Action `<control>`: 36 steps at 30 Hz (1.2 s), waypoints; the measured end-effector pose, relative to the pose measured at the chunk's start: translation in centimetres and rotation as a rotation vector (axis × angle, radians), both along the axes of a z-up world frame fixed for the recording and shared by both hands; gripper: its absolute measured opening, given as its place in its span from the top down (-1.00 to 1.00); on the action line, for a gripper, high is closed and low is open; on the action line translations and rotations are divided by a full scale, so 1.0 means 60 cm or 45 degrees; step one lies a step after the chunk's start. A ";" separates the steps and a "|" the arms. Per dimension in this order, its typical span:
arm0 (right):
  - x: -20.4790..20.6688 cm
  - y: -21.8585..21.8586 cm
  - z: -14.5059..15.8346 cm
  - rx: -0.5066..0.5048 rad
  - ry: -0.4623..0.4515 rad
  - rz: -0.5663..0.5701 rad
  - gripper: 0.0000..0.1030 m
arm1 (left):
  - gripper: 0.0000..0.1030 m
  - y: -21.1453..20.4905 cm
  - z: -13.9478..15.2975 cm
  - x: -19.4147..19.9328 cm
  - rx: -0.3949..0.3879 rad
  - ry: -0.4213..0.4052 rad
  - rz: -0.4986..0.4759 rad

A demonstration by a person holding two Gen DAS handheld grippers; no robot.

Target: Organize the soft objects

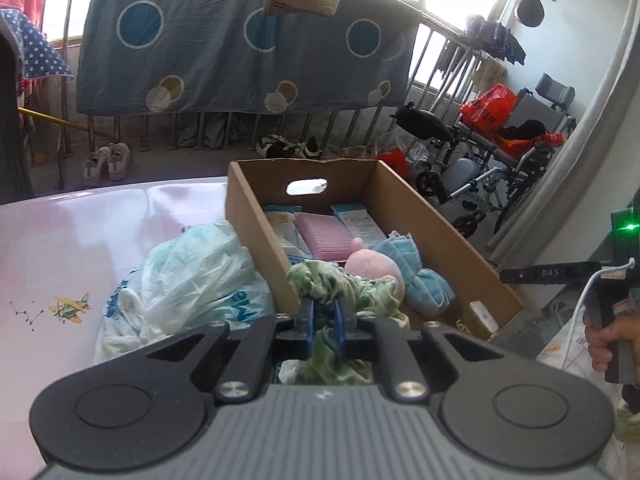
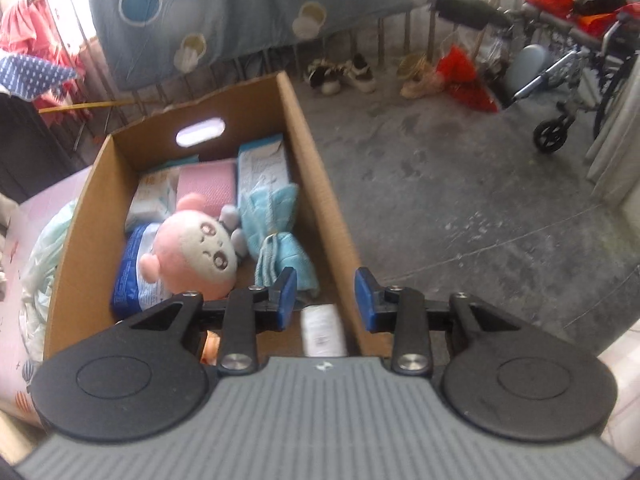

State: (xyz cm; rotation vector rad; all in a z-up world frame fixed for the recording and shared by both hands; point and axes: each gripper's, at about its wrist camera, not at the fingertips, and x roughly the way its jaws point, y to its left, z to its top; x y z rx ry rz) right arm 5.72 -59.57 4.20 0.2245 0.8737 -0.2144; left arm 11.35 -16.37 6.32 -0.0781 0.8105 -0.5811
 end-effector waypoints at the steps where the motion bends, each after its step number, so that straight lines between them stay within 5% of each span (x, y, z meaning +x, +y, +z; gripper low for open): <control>1: -0.013 -0.006 0.005 0.011 -0.022 -0.016 0.39 | 0.78 -0.016 0.000 0.002 0.003 0.004 -0.027; 8: -0.125 -0.036 0.046 0.249 -0.228 -0.073 0.13 | 0.78 -0.146 -0.015 0.027 0.018 0.100 -0.227; 14: -0.218 -0.035 0.073 0.330 -0.363 -0.107 -0.04 | 0.76 -0.271 -0.046 0.051 0.025 0.220 -0.356; 16: -0.238 -0.035 0.074 0.354 -0.382 -0.126 -0.11 | 0.68 -0.309 -0.064 0.057 0.022 0.228 -0.383; 19: -0.267 -0.036 0.064 0.381 -0.389 -0.161 -0.18 | 0.13 -0.338 -0.094 0.057 0.021 0.198 -0.372; 20: -0.275 -0.036 0.059 0.394 -0.388 -0.172 -0.18 | -0.09 -0.338 -0.100 0.057 0.032 0.218 -0.351; 25: -0.308 -0.029 0.035 0.441 -0.394 -0.216 -0.33 | -0.17 -0.293 -0.095 0.054 -0.020 0.269 -0.294; 31: -0.324 0.001 0.018 0.474 -0.444 -0.216 -0.64 | -0.46 -0.201 -0.024 0.016 0.013 0.081 -0.186; 36: -0.321 0.053 0.006 0.469 -0.468 -0.173 -0.98 | -0.97 -0.102 0.018 -0.046 0.116 -0.105 0.020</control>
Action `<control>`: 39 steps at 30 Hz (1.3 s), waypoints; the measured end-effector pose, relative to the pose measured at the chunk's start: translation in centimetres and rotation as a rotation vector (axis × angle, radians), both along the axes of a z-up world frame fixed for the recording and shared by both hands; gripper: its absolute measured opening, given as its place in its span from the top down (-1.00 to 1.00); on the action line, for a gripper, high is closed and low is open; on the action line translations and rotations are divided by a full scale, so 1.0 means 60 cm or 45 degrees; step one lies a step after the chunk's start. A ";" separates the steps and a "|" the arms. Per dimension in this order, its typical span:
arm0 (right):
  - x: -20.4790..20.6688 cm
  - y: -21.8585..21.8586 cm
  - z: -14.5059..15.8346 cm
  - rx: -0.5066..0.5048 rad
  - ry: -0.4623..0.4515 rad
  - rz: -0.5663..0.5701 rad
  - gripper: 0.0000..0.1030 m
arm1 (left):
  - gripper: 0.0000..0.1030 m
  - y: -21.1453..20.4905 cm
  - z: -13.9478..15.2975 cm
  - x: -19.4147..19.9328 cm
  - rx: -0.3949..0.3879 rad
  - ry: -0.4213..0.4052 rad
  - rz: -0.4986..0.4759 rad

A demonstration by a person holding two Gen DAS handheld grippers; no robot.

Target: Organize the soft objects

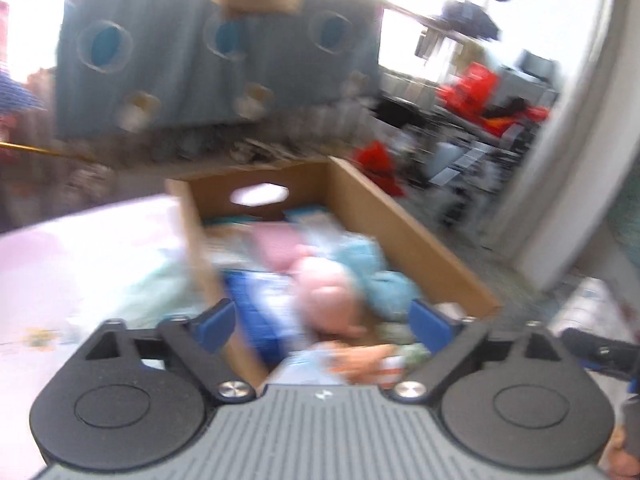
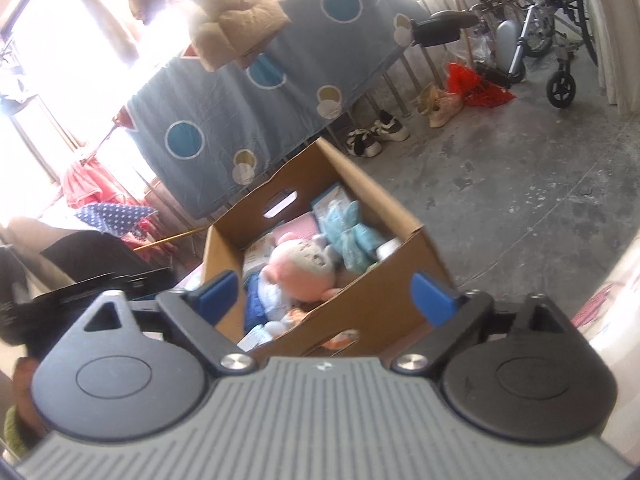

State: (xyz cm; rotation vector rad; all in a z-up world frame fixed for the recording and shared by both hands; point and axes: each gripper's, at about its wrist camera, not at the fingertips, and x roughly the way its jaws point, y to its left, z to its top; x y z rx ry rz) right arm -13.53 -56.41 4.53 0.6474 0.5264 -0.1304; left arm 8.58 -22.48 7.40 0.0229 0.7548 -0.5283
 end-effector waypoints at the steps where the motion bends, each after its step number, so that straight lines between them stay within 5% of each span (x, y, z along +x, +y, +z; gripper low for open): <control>1: 0.005 0.012 -0.002 -0.008 0.002 0.015 -0.98 | -1.00 0.018 0.001 -0.012 0.025 -0.032 0.063; 5: 0.033 0.063 -0.010 -0.045 0.058 0.091 -0.98 | -1.00 0.087 -0.011 -0.056 0.108 -0.064 0.312; 12: 0.103 0.158 -0.015 -0.273 0.202 0.310 -0.98 | -1.00 0.153 -0.049 -0.086 0.237 0.045 0.523; 21: 0.146 0.224 -0.020 -0.482 0.218 0.409 -0.98 | -0.99 0.164 -0.047 -0.092 0.243 0.111 0.494; 39: 0.168 0.228 -0.038 -0.471 0.284 0.394 -0.98 | -0.99 0.123 -0.062 -0.091 0.328 0.082 0.444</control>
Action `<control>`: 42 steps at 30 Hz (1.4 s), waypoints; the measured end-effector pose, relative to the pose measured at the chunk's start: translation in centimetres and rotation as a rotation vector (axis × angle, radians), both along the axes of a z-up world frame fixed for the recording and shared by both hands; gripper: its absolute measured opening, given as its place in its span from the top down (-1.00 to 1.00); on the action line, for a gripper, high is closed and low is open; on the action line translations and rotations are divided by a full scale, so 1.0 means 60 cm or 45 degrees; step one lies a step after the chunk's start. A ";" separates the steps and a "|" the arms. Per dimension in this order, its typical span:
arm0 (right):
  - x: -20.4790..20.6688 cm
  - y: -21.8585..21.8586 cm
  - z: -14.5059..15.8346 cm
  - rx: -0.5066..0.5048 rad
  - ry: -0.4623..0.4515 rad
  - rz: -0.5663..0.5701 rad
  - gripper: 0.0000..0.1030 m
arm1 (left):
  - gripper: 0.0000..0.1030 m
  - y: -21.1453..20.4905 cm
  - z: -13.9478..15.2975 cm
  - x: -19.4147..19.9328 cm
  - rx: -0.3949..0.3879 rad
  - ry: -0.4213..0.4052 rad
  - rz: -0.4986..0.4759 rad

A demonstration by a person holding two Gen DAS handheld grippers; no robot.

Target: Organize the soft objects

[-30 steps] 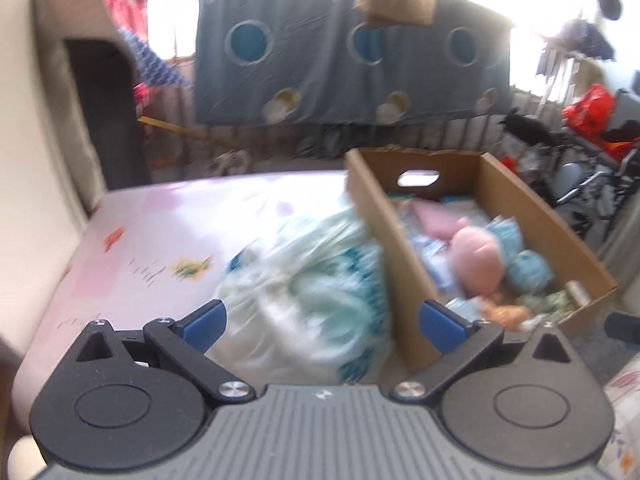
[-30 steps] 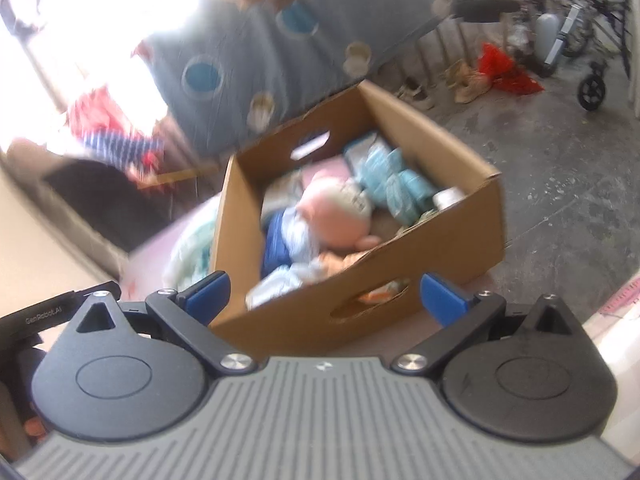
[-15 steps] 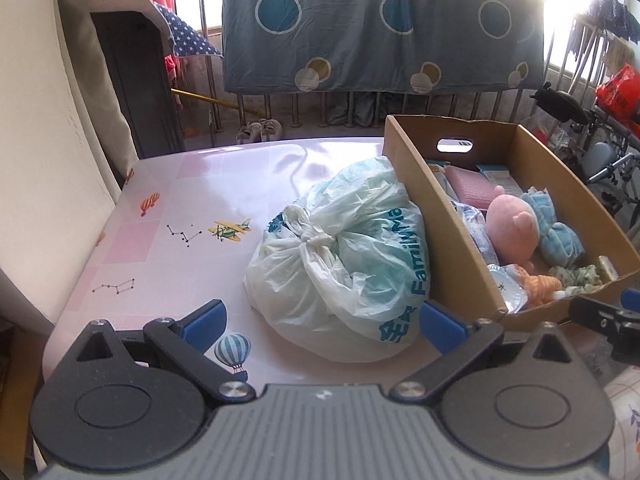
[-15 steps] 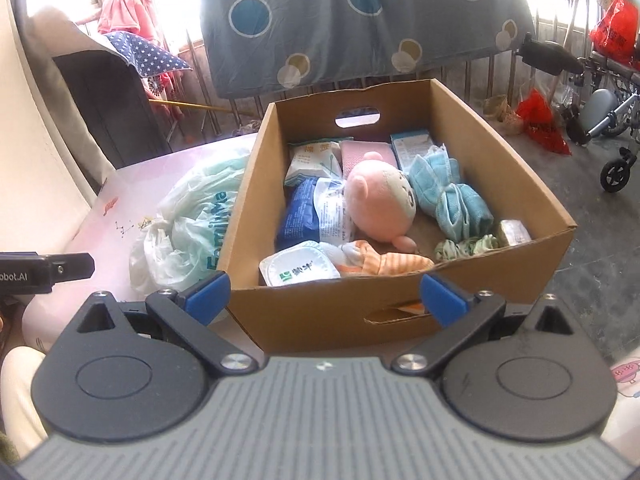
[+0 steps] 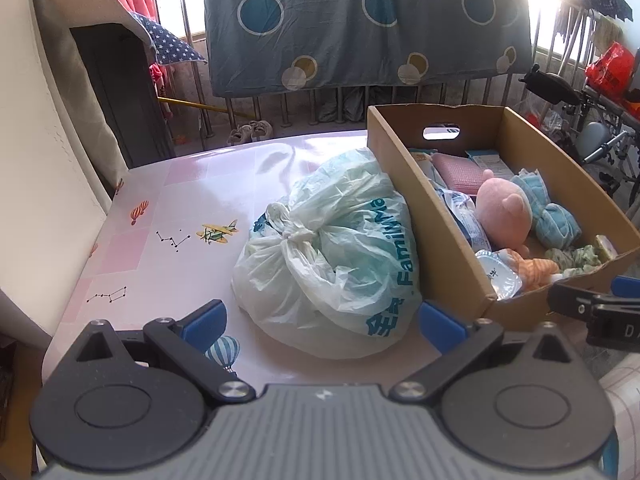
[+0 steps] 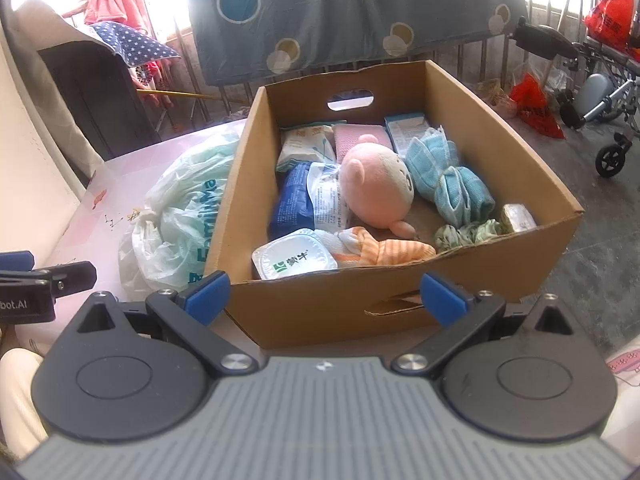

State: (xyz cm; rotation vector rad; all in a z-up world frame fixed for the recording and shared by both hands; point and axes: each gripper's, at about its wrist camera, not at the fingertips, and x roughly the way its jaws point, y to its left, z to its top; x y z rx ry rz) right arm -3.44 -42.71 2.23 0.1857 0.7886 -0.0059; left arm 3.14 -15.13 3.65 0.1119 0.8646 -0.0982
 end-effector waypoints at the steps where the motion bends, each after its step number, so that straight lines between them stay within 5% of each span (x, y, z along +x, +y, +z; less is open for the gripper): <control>1: 0.000 -0.001 -0.001 0.002 0.004 0.000 -0.98 | -1.00 0.000 -0.001 0.001 -0.002 0.003 0.001; 42: 0.013 0.004 -0.003 -0.013 0.020 0.026 -0.98 | -0.99 0.001 -0.003 0.003 -0.010 0.031 0.007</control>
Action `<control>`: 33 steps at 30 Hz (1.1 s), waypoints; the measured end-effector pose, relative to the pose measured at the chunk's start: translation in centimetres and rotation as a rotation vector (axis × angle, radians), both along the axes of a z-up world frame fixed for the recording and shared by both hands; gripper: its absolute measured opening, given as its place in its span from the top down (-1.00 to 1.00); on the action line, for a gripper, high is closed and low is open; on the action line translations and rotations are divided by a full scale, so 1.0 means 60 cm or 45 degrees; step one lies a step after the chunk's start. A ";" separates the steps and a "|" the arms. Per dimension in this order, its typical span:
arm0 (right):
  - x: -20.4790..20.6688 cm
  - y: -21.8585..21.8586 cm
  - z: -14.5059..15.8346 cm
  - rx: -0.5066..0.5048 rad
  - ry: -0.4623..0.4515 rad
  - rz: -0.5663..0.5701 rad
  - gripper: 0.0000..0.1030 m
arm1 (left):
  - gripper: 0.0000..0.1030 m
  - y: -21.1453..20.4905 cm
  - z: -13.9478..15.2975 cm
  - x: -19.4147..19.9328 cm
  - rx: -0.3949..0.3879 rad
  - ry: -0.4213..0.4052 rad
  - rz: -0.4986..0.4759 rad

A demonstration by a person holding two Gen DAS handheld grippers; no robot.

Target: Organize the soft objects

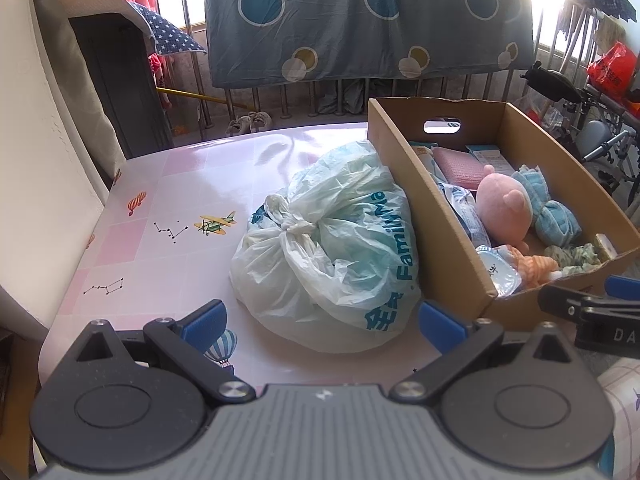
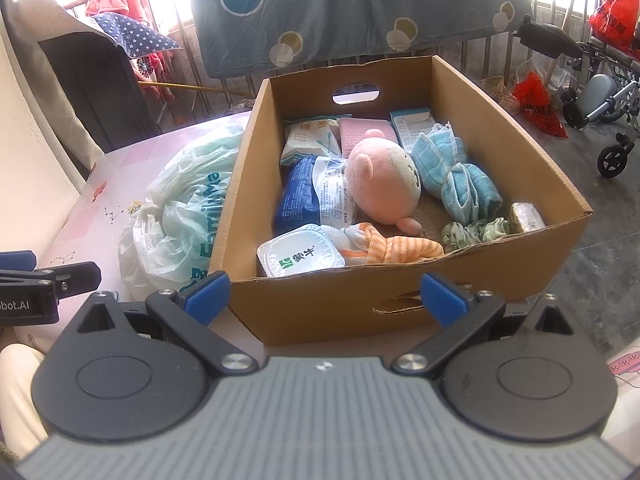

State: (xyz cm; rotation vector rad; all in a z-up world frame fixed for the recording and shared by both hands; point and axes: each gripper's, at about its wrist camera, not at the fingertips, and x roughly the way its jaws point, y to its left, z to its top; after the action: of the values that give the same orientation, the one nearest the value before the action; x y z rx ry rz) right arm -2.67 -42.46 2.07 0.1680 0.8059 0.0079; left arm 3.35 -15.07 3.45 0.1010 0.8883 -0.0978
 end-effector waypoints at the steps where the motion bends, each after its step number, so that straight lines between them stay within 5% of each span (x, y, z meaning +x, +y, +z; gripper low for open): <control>1: 0.000 0.001 0.000 0.000 0.000 -0.001 -0.98 | -0.99 0.000 0.000 0.000 -0.001 -0.001 0.001; 33: 0.001 0.005 0.003 0.001 -0.004 0.014 -0.98 | -1.00 0.003 0.001 0.000 -0.005 -0.001 0.007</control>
State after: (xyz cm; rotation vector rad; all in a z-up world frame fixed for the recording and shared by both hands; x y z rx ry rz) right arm -2.63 -42.18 2.24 0.1644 0.8039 0.0190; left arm 3.34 -14.89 3.51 0.0950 0.8879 -0.0941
